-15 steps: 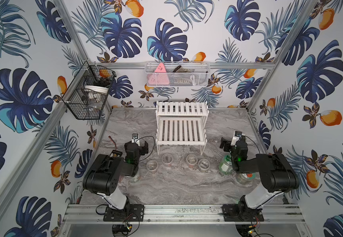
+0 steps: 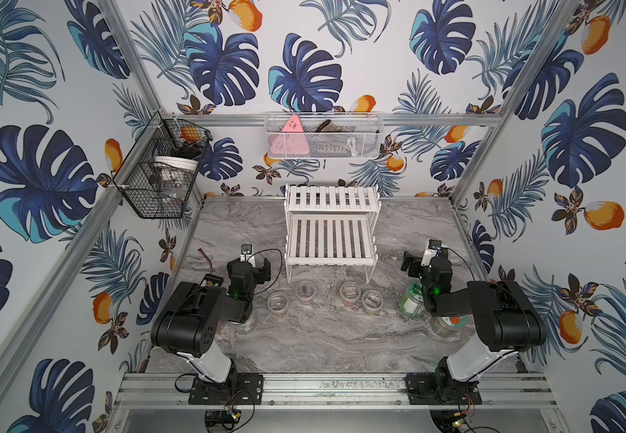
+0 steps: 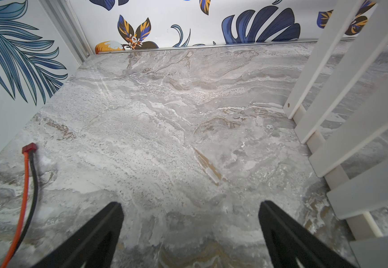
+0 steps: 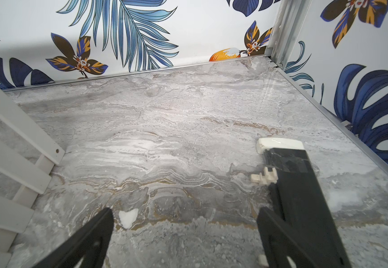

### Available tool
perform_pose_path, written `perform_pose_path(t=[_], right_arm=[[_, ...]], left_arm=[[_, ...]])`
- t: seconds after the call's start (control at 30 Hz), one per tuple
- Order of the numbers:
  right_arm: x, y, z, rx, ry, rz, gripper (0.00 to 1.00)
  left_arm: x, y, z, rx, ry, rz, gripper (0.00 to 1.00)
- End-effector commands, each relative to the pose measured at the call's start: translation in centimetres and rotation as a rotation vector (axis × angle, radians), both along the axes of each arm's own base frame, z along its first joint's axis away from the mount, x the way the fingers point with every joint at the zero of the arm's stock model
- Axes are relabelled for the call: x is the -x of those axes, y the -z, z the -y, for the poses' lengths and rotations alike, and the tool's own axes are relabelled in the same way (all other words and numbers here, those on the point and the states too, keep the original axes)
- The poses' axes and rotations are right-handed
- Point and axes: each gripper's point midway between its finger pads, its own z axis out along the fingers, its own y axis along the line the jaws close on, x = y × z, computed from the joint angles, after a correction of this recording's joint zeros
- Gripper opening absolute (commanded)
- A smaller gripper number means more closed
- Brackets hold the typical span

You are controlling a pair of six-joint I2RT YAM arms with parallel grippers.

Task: Place the seed container on the shelf
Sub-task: Pick up the seed jar at the center of the board.

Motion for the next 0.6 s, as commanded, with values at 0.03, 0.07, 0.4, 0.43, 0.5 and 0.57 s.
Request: perform_pose_path(t=[0.03, 0.07, 0.4, 0.43, 0.5, 0.57], right_arm=[[0.6, 1.6, -0.2, -0.008, -0.010, -0.067, 1.00], [0.6, 1.6, -0.2, -0.008, -0.011, -0.067, 1.00], [1.4, -2.1, -0.6, 0.004, -0.022, -0.049, 1.00], [1.5, -3.2, -0.4, -0.001, -0.003, -0.046, 1.00], [1.7, -4.6, 0.2, -0.038, 0.042, -0.046, 1.00], [2.1, -5.8, 0.0, -0.062, 0.045, -0.065, 1.00]], left_arm=[[-0.1, -0.3, 0.0, -0.001, 0.002, 0.013, 0.99], [-0.1, -0.3, -0.1, -0.001, 0.000, 0.011, 0.99], [0.7, -3.1, -1.2, 0.004, -0.070, 0.032, 0.99], [1.0, -4.2, -1.5, 0.002, -0.088, 0.040, 0.99], [1.4, -6.1, -2.3, -0.006, -0.131, 0.063, 0.99], [1.8, -7.8, -2.9, -0.006, -0.173, 0.083, 0.99]])
